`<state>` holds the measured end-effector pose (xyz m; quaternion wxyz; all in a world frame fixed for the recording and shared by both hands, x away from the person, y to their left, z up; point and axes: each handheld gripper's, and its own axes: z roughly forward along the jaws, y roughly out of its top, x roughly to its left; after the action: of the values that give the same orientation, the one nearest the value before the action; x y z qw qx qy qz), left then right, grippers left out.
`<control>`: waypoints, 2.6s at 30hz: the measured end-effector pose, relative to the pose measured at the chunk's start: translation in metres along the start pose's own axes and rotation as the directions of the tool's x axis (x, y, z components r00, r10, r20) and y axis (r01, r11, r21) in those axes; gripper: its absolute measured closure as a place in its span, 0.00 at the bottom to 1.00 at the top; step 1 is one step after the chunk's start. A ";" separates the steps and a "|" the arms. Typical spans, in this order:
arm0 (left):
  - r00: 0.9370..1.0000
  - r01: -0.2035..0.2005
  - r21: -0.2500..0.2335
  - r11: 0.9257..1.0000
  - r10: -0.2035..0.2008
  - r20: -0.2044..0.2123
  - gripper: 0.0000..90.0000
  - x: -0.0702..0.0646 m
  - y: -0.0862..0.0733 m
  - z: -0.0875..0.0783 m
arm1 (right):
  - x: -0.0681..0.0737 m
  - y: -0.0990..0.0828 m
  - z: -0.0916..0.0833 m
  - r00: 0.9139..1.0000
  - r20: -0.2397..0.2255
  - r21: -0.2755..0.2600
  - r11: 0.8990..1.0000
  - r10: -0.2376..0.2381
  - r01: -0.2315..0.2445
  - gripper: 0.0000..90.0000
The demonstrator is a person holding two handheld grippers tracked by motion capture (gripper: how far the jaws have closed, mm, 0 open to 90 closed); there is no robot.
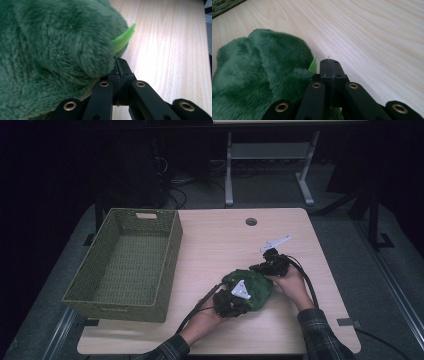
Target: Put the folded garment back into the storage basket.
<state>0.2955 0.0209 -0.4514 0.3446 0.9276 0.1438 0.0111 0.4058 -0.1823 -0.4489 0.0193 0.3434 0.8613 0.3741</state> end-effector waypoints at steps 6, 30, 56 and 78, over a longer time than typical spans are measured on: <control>1.000 0.007 0.006 1.000 -0.007 -0.022 1.00 0.008 -0.005 -0.005 | 0.004 -0.014 -0.009 1.000 -0.003 -0.005 1.000 0.002 -0.002 1.00; 0.991 0.088 -0.002 0.996 -0.088 -0.099 1.00 0.049 -0.029 -0.032 | 0.048 -0.068 -0.044 0.999 -0.006 -0.022 0.999 -0.047 0.046 1.00; 0.994 0.059 -0.032 0.998 -0.062 -0.096 0.35 0.042 -0.038 -0.068 | 0.036 -0.112 -0.073 0.953 0.285 -0.128 0.990 0.100 -0.065 0.06; 0.996 -0.092 -0.046 0.995 0.092 -0.004 0.23 0.053 0.009 -0.058 | 0.020 -0.125 -0.060 0.928 0.353 -0.095 0.991 0.120 -0.092 0.00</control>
<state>0.3419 0.0657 -0.4056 0.3647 0.9251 0.1012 0.0312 0.3010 -0.2688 -0.4839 0.1690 0.4506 0.8086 0.3385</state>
